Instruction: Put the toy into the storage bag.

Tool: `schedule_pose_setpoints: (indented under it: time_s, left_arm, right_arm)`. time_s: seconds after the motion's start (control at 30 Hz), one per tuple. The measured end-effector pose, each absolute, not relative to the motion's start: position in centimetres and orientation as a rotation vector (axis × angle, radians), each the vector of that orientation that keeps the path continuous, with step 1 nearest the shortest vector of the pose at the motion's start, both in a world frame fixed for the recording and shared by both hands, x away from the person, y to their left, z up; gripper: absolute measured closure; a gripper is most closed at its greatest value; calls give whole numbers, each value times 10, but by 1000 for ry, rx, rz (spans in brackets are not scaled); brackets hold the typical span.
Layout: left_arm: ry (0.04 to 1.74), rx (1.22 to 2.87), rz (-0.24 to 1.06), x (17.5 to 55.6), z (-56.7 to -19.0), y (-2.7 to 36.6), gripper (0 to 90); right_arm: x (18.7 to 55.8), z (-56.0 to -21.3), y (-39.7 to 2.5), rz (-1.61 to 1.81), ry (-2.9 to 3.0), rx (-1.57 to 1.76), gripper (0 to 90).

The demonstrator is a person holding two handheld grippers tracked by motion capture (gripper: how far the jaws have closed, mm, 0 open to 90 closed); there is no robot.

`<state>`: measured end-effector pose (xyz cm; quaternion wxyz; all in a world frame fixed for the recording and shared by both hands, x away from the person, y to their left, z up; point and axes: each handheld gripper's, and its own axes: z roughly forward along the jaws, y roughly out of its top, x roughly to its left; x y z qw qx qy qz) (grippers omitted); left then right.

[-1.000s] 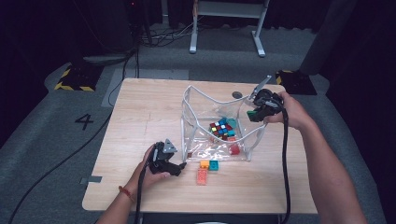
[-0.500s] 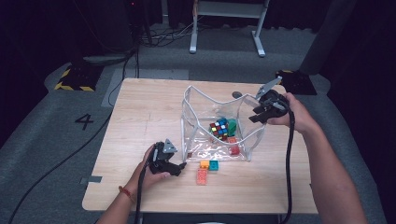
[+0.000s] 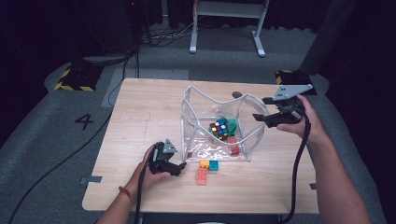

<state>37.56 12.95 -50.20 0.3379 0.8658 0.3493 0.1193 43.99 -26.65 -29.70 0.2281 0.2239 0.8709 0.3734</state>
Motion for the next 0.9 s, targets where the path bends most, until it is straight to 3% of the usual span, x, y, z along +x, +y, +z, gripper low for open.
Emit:
schedule_pose_setpoints:
  time_s: [0.5, 0.9]
  left_arm:
    - [913, 2255, 312, 376, -502, 129, 120]
    - [911, 2251, 310, 376, -502, 129, 120]
  right_arm:
    - [391, -309, -306, 1156, 2249, 675, 284]
    - [360, -349, -304, 1247, 2259, 647, 303]
